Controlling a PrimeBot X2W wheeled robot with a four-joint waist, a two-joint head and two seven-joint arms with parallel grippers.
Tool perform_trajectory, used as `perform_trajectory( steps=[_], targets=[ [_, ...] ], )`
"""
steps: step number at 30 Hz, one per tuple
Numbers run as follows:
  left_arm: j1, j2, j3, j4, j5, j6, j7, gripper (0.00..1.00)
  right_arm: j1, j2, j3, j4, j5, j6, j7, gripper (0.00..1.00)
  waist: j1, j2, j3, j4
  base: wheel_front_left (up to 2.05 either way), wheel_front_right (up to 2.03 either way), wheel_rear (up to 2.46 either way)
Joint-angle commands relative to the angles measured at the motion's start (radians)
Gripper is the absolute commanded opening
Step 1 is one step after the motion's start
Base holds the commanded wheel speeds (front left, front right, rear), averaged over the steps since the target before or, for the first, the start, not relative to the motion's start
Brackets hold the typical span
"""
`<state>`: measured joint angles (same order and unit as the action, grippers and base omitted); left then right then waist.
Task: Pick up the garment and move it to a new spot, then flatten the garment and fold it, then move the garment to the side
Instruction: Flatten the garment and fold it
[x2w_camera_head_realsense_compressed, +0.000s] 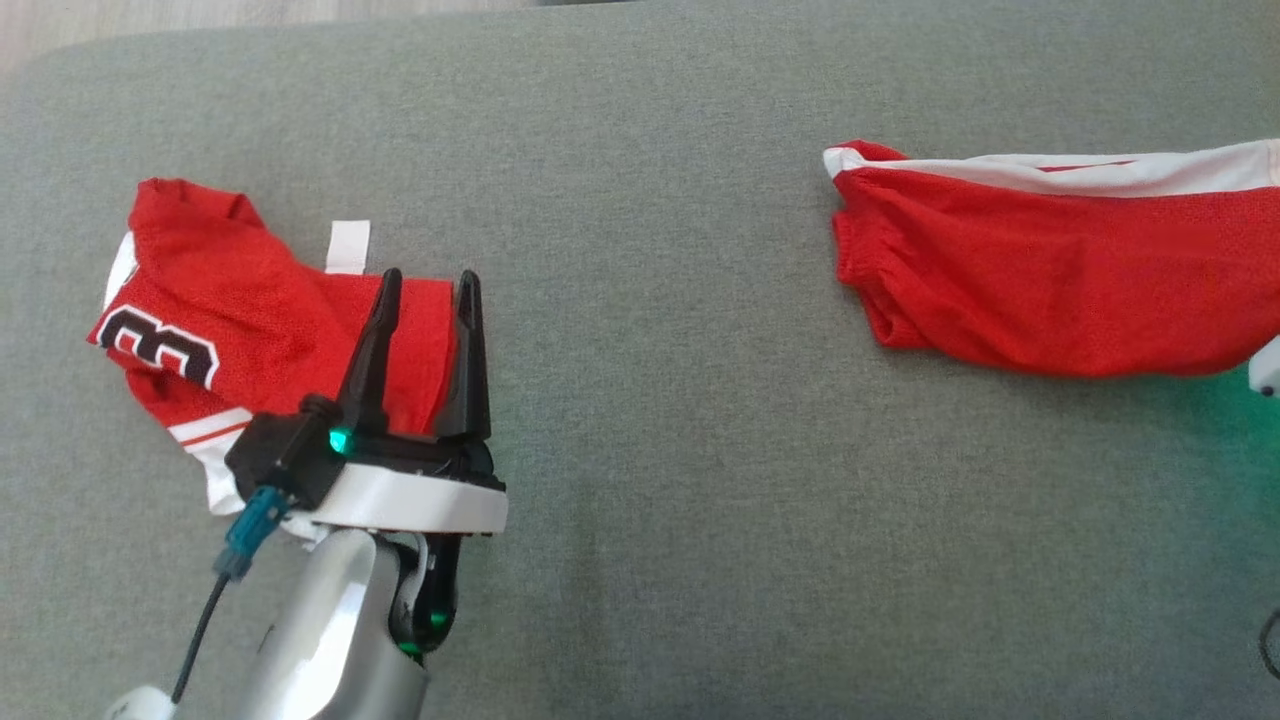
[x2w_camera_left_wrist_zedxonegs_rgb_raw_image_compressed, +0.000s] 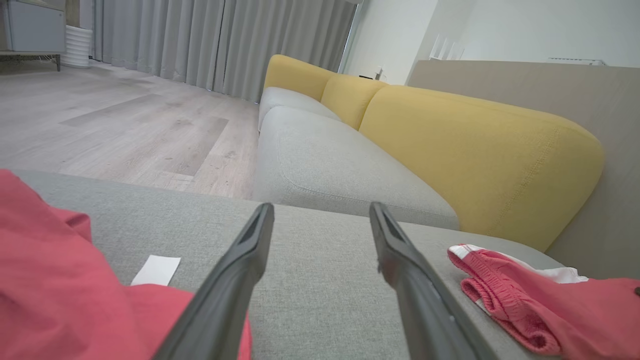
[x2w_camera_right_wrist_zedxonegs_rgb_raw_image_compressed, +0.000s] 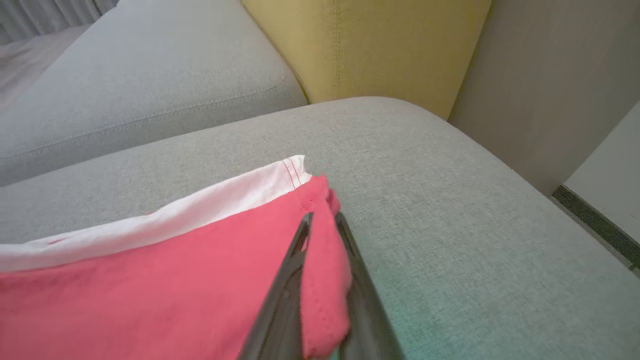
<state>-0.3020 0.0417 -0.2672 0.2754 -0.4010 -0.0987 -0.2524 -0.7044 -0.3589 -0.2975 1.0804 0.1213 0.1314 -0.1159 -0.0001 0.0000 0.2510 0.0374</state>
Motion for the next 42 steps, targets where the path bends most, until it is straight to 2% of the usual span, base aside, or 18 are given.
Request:
perform_trajectory(
  steps=[1, 6, 11, 18, 23, 29, 35, 42],
  targets=[
    [-0.005, 0.009, 0.038, -0.024, 0.011, -0.007, -0.009, 1.00, -0.008, -0.007, 0.013, -0.042, 0.008, -0.001, -0.023, 0.00, 0.0001, 0.0000, -0.001, 0.004, 0.00, 0.00, 0.00],
    [0.003, 0.009, 0.041, -0.017, 0.018, -0.011, -0.009, 1.00, -0.008, 0.023, 0.011, -0.071, 0.010, -0.001, -0.053, 0.00, 0.0001, 0.0000, -0.013, 0.017, 0.00, 0.00, 0.00],
    [0.015, 0.009, 0.043, -0.009, 0.018, -0.012, -0.009, 1.00, -0.008, 0.074, 0.057, -0.121, 0.028, -0.001, -0.074, 0.00, 0.0001, 0.0000, -0.041, 0.028, 0.00, 0.00, 0.00],
    [0.038, 0.009, 0.045, -0.006, 0.017, -0.008, -0.009, 1.00, 0.019, 0.145, 0.205, -0.245, 0.126, -0.001, -0.082, 0.00, 0.0001, 0.0000, -0.087, 0.038, 0.00, 0.00, 0.00],
    [0.058, 0.009, 0.059, -0.005, 0.010, -0.004, -0.009, 1.00, 0.066, 0.174, 0.352, -0.344, 0.221, -0.001, -0.072, 0.00, 0.0001, 0.0000, -0.111, 0.050, 0.00, 0.00, 0.00],
    [0.067, 0.009, 0.063, -0.004, 0.018, -0.005, -0.009, 1.00, 0.100, 0.188, 0.470, -0.382, 0.278, -0.001, -0.063, 0.00, 0.0001, 0.0000, -0.120, 0.062, 0.00, 0.00, 0.00],
    [0.073, 0.009, 0.051, -0.010, 0.011, 0.001, -0.009, 1.00, 0.122, 0.193, 0.602, -0.365, 0.334, -0.001, -0.054, 0.00, 0.0001, 0.0000, -0.125, 0.086, 0.00, 0.00, 0.00],
    [0.076, 0.009, 0.078, -0.011, 0.019, 0.004, -0.009, 1.00, 0.147, 0.157, 0.752, -0.321, 0.363, -0.001, -0.029, 0.00, 0.0001, 0.0000, -0.133, 0.088, 0.00, 0.00, 0.00]
  ],
)
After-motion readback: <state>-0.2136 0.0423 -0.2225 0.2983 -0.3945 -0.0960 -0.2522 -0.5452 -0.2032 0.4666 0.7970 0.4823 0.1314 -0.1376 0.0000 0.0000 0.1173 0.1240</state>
